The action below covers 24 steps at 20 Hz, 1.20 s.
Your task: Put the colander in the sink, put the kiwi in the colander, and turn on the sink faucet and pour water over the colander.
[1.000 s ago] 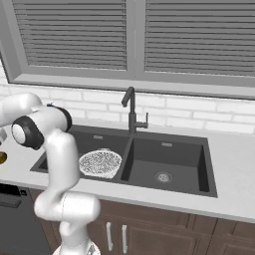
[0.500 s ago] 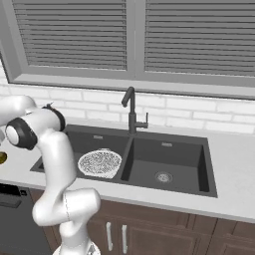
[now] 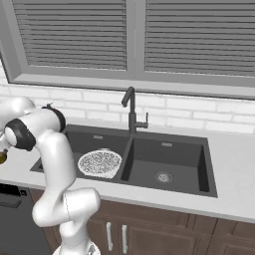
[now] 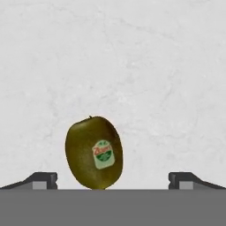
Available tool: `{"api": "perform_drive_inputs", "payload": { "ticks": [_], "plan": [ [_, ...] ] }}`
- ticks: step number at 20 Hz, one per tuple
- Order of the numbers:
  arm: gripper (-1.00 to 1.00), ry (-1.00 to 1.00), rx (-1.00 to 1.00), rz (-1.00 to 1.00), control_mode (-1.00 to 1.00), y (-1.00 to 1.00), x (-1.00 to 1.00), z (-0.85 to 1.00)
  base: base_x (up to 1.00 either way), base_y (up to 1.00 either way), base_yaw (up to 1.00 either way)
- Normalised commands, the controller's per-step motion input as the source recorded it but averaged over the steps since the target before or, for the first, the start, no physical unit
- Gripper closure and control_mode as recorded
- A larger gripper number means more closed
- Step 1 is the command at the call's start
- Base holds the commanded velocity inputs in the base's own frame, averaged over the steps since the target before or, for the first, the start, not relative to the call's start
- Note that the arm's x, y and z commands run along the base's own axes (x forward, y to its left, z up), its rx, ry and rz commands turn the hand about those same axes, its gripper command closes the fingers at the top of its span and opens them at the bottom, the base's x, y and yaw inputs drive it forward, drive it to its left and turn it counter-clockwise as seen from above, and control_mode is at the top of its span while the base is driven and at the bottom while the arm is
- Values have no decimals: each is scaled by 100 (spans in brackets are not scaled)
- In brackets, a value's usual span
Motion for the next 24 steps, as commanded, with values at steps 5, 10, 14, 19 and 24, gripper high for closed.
{"api": "perform_drive_inputs", "payload": {
  "ticks": [5,10,14,19,24],
  "plan": [
    [-100,2,0,0,-100,-2,2,-28,0,0,0],
    [-100,1,0,0,-100,12,15,-2,0,0,0],
    [-100,2,-1,0,-100,24,13,0,0,0,0],
    [-100,5,-3,0,-100,32,8,0,0,0,0],
    [-100,6,0,0,-100,9,0,-2,0,0,0]
  ]
}}
